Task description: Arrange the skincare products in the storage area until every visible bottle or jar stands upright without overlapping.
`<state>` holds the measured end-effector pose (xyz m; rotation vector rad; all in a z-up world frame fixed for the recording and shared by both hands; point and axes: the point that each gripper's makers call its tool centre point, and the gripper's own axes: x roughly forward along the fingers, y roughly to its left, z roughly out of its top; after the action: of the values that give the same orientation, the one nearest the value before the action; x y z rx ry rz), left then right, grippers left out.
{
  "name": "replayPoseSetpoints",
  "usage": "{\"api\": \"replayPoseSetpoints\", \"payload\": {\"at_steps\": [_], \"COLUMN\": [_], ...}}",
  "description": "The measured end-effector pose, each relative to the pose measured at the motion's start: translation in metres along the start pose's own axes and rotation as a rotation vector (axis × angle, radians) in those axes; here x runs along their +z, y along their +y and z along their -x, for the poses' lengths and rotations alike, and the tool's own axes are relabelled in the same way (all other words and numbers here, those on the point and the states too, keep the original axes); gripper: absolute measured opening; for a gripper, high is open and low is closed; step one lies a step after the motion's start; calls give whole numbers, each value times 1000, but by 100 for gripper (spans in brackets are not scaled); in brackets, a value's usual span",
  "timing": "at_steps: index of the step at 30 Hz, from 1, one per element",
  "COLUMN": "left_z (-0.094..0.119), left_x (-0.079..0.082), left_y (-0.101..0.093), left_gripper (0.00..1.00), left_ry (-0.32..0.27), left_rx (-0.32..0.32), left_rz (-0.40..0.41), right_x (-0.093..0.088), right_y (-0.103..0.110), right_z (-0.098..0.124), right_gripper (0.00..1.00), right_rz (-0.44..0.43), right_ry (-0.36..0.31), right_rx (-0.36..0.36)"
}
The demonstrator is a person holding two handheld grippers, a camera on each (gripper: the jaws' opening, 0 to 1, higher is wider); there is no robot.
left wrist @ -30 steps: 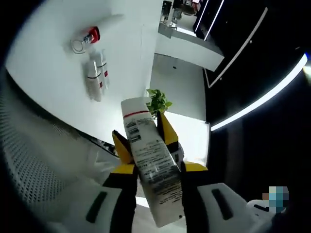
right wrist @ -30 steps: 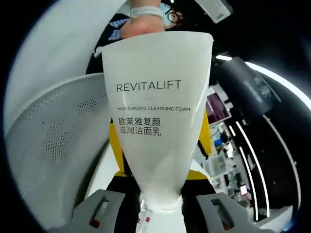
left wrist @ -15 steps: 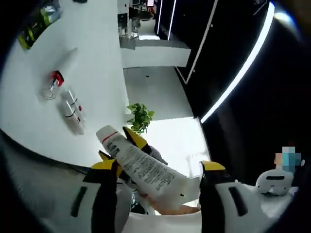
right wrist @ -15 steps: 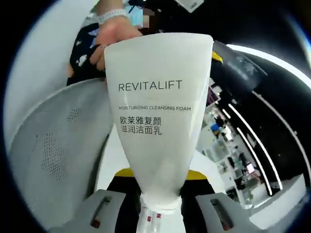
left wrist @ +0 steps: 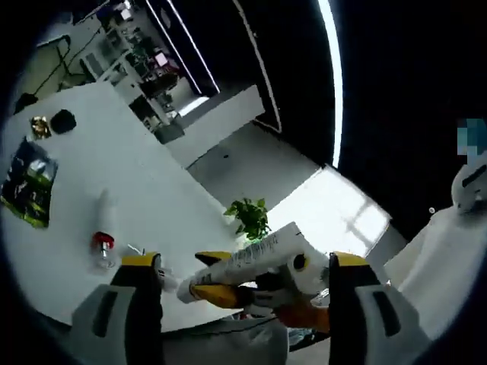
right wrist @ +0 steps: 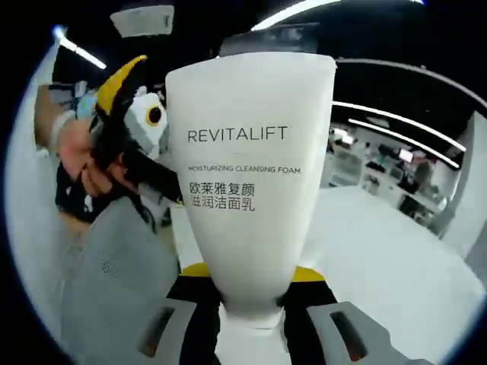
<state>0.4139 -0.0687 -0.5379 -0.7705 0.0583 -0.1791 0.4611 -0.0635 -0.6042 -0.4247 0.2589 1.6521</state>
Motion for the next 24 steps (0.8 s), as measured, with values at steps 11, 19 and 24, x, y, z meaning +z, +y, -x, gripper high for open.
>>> {"api": "replayPoseSetpoints", "payload": {"at_steps": [11, 19, 24], "left_z": [-34, -34, -30], "left_x": [-4, -3, 2], "left_y": [-12, 1, 7], "left_gripper": [32, 7, 5], "left_ry": [100, 152, 150], "left_rx": [54, 95, 124], "left_rz": [-302, -377, -347], "right_x": [-14, -22, -21], "right_y": [20, 34, 36], "right_z": [-14, -16, -17], "right_gripper": [27, 28, 30], "right_rz": [-98, -110, -119], "right_ry": [95, 142, 122], "right_rx": [23, 49, 58]}}
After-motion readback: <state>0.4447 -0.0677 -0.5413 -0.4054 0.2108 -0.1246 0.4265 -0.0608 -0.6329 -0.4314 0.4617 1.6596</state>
